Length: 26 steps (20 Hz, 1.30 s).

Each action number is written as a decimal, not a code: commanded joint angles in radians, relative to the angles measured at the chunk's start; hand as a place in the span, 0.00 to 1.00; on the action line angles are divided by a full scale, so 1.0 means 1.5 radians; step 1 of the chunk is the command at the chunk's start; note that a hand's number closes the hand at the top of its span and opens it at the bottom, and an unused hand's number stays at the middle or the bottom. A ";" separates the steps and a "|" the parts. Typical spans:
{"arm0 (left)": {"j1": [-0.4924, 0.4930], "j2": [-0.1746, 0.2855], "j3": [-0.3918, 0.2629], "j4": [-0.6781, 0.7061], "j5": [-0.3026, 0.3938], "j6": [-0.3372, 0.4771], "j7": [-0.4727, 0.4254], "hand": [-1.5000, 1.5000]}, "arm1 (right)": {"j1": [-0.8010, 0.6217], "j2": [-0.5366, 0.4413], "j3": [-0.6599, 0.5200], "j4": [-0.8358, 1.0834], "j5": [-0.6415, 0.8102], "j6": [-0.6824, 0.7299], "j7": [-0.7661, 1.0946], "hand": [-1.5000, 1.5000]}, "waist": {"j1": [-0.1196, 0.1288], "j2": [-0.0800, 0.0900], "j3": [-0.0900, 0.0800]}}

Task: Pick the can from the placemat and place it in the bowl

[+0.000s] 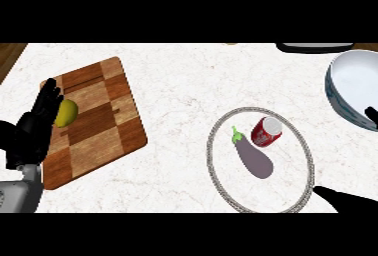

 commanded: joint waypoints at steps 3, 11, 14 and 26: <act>-0.010 -0.028 -0.015 -0.025 -0.025 0.006 0.032 0.50 | -0.126 -0.034 -0.053 -0.006 -0.037 0.126 0.123 0.00 | 0.012 0.003 0.000; 0.014 -0.035 -0.019 -0.025 -0.036 0.004 0.010 0.50 | -0.315 -0.127 -0.019 0.099 -0.159 0.341 0.276 0.00 | 0.023 0.004 -0.001; 0.000 -0.035 -0.011 -0.009 -0.027 -0.011 0.004 0.50 | -0.382 -0.094 0.023 0.219 -0.156 0.358 0.272 0.00 | 0.027 0.007 0.000; -0.010 -0.031 0.001 -0.019 -0.033 -0.023 0.030 0.50 | -0.481 -0.029 0.119 0.423 -0.219 0.485 0.312 0.00 | 0.022 0.007 0.000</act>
